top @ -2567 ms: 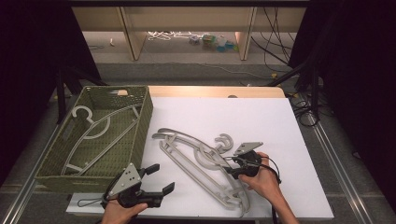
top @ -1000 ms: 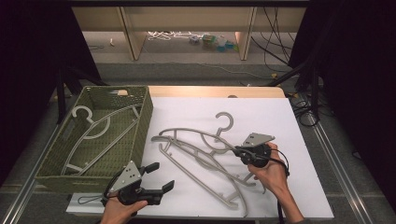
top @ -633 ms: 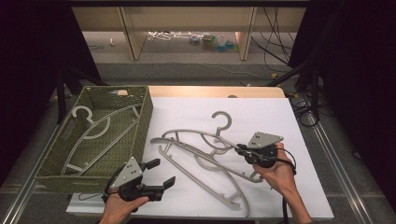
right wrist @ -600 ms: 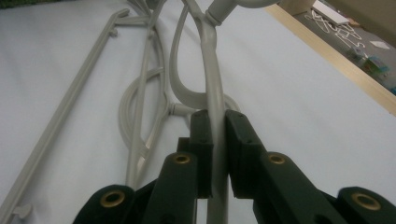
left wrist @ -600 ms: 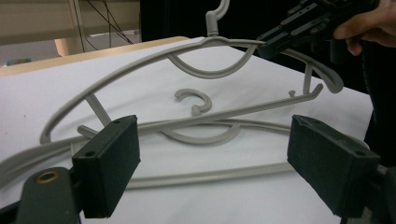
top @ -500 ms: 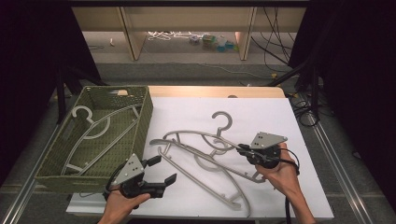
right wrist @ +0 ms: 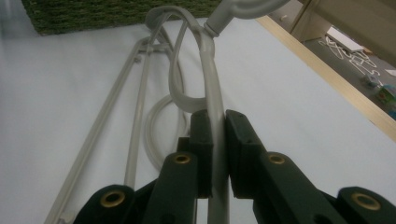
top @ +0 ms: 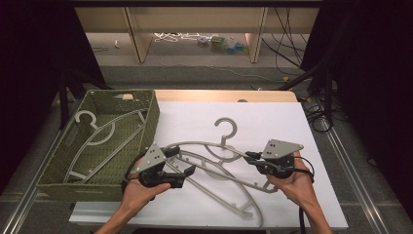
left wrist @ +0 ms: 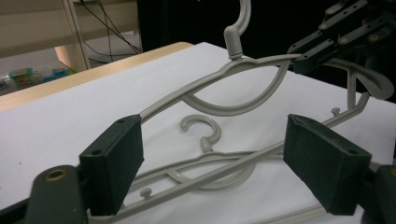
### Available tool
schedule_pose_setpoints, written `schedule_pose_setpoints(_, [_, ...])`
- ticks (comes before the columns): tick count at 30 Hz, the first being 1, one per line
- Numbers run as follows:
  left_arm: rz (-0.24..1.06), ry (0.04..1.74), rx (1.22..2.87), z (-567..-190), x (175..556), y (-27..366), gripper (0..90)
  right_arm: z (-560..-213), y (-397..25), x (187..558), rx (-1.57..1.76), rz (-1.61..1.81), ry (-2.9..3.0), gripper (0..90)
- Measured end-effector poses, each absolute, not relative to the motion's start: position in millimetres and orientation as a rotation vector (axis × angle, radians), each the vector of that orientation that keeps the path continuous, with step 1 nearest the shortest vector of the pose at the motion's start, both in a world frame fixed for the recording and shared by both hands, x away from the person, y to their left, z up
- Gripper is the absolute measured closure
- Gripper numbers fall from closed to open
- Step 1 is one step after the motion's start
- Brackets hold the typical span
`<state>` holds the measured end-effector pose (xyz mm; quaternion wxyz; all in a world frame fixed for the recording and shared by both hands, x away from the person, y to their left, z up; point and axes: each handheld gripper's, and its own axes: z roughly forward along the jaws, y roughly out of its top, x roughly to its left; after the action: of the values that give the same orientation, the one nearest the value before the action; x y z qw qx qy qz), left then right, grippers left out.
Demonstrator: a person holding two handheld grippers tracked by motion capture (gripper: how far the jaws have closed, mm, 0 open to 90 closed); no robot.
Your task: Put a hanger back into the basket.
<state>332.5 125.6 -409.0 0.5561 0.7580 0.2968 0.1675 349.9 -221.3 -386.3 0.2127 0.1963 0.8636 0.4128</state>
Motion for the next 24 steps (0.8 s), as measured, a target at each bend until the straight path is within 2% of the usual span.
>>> schedule_pose_setpoints(5, [0.405, 0.678, 1.840, -408.4, 346.9, 112.8, 22.5, -383.8, -218.4, 344.3, 0.504, 1.160, 2.414, 82.4])
schedule_pose_setpoints(7, [0.384, 0.665, 1.857, -408.2, 352.5, 108.2, 25.5, -382.8, -218.9, 342.3, 0.491, 1.163, 2.416, 82.4])
schedule_pose_setpoints(19, [0.302, 0.603, 1.949, -409.9, 375.9, 87.3, 31.1, -379.8, -221.1, 335.0, 0.447, 1.185, 2.446, 82.4])
schedule_pose_setpoints(24, [0.255, 0.560, 1.984, -409.8, 381.9, 82.2, 39.6, -378.8, -219.6, 333.7, 0.422, 1.185, 2.454, 82.4])
